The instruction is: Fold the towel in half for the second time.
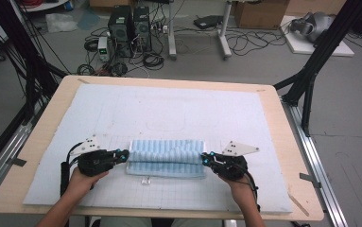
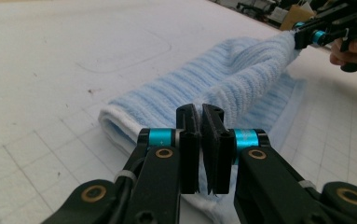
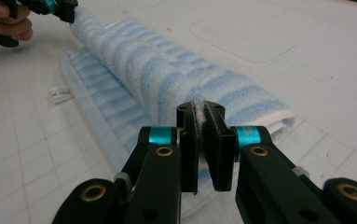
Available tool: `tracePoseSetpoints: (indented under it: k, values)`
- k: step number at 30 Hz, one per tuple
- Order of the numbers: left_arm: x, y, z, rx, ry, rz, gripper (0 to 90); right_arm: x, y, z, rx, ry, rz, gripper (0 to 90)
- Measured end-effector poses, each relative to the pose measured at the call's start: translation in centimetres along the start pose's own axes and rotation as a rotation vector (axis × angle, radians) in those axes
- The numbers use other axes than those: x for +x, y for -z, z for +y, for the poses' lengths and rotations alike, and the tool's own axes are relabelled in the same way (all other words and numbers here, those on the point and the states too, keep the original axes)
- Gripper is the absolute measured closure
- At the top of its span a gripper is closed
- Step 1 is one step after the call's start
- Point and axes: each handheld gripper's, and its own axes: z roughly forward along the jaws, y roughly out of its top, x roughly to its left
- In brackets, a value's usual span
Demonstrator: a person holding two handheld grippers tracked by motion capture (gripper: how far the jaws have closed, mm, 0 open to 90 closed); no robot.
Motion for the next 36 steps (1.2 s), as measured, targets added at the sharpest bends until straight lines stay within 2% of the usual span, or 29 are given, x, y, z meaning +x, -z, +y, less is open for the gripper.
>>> tracePoseSetpoints:
  k: [1, 2, 3, 4, 5, 6, 7, 9, 11, 14, 16, 17, 20, 23, 26, 28, 29, 31, 36]
  values:
    - [0.0, 0.1, 0.0, -0.002, 0.0, -0.003, 82.5, 0.0, 0.0, -0.1, 0.009, 0.009, -0.002, 83.3]
    - [0.0, 0.2, 0.1, -0.01, 0.011, 0.002, 77.0, 0.1, 0.0, -0.2, 0.024, 0.014, -0.002, 81.4]
    - [0.0, 0.3, 0.3, -0.018, 0.028, 0.008, 67.9, 0.1, 0.0, -0.2, 0.031, 0.015, 0.005, 76.1]
    - [0.0, 0.4, 0.6, -0.037, 0.051, 0.015, 61.7, 0.2, 0.0, -0.2, 0.033, 0.006, 0.012, 66.0]
    - [0.0, 0.5, 0.8, -0.053, 0.055, 0.028, 58.6, 0.1, 0.1, -0.2, 0.03, -0.023, 0.002, 54.5]
    - [0.0, 0.6, 1.1, -0.069, 0.058, 0.043, 56.0, -0.1, 0.2, -0.1, 0.017, -0.067, 0.002, 48.8]
    - [0.0, 0.6, 1.3, -0.08, 0.059, 0.048, 55.5, -0.2, 0.4, 0.1, -0.006, -0.092, -0.001, 46.4]
    - [-0.1, 0.3, 1.7, -0.091, 0.051, 0.052, 55.5, -0.3, 0.6, 0.6, -0.041, -0.096, -0.031, 44.4]
    - [-0.3, -0.3, 2.0, -0.074, 0.044, 0.057, 55.5, -0.3, 0.4, 0.9, -0.045, -0.094, -0.06, 44.7]
    - [-0.6, -1.7, 1.9, -0.012, 0.044, 0.064, 55.7, -0.2, -0.8, 1.2, 0.009, -0.06, -0.122, 46.6]
    - [-0.9, -2.6, 1.7, 0.03, 0.044, 0.054, 56.2, -0.2, -1.8, 1.3, 0.039, -0.04, -0.139, 46.5]
    - [-1.1, -2.9, 1.6, 0.065, 0.032, 0.063, 56.7, -0.1, -2.2, 1.4, 0.055, -0.029, -0.148, 45.1]
    - [-1.3, -3.4, 0.9, 0.131, 0.01, 0.085, 57.6, 0.2, -3.3, 1.2, 0.118, -0.006, -0.161, 40.7]
    - [-1.1, -3.5, 0.3, 0.184, -0.007, 0.106, 58.3, 0.5, -3.8, 0.7, 0.154, 0.008, -0.15, 36.0]
    - [-1.2, -3.4, 0.1, 0.21, -0.036, 0.11, 58.5, 0.7, -4.3, 0.0, 0.205, 0.025, -0.144, 33.0]
    - [-1.4, -3.4, 0.1, 0.225, -0.061, 0.113, 58.5, 1.0, -4.2, -0.2, 0.208, 0.022, -0.147, 30.6]
    - [-1.5, -3.4, 0.0, 0.228, -0.068, 0.117, 58.2, 1.2, -4.1, -0.2, 0.217, 0.035, -0.15, 29.9]
    - [-1.5, -3.3, -0.2, 0.231, -0.078, 0.114, 58.0, 1.5, -3.9, -0.3, 0.229, 0.057, -0.154, 29.1]
    - [-1.5, -2.9, -0.3, 0.241, -0.088, 0.109, 57.7, 1.8, -3.7, -0.5, 0.239, 0.05, -0.148, 28.8]
